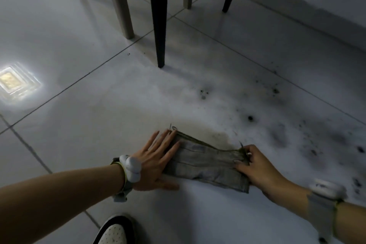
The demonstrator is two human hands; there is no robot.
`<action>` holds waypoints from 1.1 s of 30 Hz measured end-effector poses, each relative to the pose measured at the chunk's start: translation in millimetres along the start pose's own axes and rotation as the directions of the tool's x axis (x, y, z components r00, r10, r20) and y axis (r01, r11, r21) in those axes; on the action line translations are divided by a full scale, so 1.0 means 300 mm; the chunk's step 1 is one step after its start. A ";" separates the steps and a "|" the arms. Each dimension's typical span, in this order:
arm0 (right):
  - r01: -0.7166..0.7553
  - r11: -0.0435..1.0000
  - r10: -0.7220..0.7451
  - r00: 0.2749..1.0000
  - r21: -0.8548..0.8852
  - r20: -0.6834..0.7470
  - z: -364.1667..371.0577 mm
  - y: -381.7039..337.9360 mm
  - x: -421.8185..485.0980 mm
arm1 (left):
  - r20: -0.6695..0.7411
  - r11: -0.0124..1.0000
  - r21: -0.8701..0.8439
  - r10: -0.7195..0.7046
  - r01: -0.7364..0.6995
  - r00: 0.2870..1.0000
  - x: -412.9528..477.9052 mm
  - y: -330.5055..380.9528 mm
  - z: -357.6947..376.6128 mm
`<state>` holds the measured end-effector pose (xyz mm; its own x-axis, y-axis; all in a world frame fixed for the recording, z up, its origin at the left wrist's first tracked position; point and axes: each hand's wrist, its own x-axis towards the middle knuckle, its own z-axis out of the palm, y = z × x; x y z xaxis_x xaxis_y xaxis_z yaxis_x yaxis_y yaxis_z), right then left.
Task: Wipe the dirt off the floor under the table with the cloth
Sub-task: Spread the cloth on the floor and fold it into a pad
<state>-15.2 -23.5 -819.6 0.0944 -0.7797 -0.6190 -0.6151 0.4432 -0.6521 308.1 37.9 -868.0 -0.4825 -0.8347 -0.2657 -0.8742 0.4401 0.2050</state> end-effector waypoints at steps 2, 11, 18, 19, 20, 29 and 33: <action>-0.019 0.999 0.017 0.997 -0.028 -0.075 -0.034 0.046 -0.041 | 0.018 0.999 -0.042 0.005 -0.004 1.000 0.022 0.019 -0.005; 0.007 0.845 -0.015 1.000 0.535 0.011 0.117 -0.039 -0.153 | -0.161 0.990 -0.102 -0.111 0.095 0.981 0.122 0.060 -0.087; 0.590 0.776 -0.592 0.803 -0.222 0.063 0.239 -0.065 -0.107 | -0.368 0.937 -0.146 -0.348 0.316 0.862 0.176 -0.039 -0.123; 0.665 0.653 -0.681 0.725 -0.363 0.104 0.234 -0.048 -0.096 | -0.362 0.938 -0.129 -0.347 0.323 0.865 0.174 -0.043 -0.120; 0.704 0.521 -0.737 0.656 -0.482 0.163 0.224 -0.030 -0.083 | -0.354 0.941 -0.113 -0.339 0.320 0.871 0.176 -0.042 -0.117; 0.566 0.540 -0.741 0.671 -0.623 -0.033 0.175 0.044 -0.005 | -0.316 0.997 -0.043 -0.072 0.062 0.946 0.189 0.097 -0.090; 0.415 0.620 -0.586 0.809 -0.666 -0.042 0.182 0.021 0.036 | -0.285 0.998 -0.069 -0.015 -0.005 0.959 0.160 0.150 -0.062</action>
<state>24.7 -5.0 -854.4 0.4044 -0.9091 -0.1000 -0.8635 -0.3436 -0.3691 246.7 11.4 -854.1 -0.4343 -0.9007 0.0104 -0.8659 0.4206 0.2709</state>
